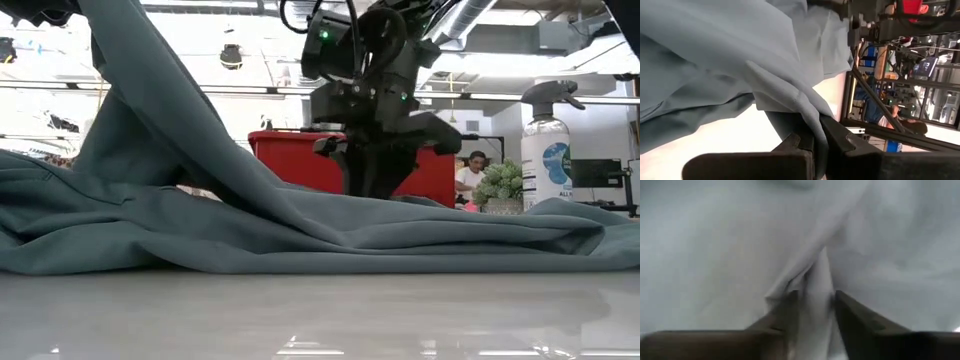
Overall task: Fold Laundry from Bin
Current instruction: Fold the blue pants
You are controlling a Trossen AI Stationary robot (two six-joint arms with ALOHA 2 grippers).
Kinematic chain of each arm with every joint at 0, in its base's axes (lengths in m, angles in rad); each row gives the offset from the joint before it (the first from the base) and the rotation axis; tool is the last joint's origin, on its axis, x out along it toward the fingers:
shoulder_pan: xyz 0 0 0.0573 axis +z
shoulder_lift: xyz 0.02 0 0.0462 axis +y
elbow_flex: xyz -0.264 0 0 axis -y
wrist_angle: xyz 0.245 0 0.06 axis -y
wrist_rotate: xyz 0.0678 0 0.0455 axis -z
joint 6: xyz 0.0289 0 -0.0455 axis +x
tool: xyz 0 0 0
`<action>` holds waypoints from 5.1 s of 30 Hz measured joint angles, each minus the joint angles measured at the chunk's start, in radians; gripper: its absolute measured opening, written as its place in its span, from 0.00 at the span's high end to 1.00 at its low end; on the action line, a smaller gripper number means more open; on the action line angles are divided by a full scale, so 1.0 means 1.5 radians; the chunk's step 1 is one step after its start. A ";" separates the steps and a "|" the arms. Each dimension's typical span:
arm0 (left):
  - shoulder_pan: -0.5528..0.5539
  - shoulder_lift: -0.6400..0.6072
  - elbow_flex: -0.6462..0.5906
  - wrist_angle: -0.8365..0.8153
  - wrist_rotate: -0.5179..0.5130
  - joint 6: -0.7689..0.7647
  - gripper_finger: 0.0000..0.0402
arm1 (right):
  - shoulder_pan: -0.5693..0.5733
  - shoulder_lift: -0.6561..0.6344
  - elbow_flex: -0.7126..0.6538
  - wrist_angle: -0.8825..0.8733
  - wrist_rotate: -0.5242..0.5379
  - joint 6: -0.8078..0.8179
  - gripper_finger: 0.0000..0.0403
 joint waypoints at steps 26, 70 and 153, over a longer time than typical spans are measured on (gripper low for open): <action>0.000 0.000 0.000 0.005 0.018 0.009 1.00 | -0.086 -0.107 0.018 -0.075 0.019 0.051 0.59; 0.123 -0.219 0.000 -0.102 0.199 0.315 1.00 | 0.272 -0.130 -0.189 0.129 0.199 0.475 0.59; -0.018 -0.120 0.019 -0.524 0.388 0.015 0.98 | 0.262 -0.055 -0.190 0.130 0.156 0.467 0.59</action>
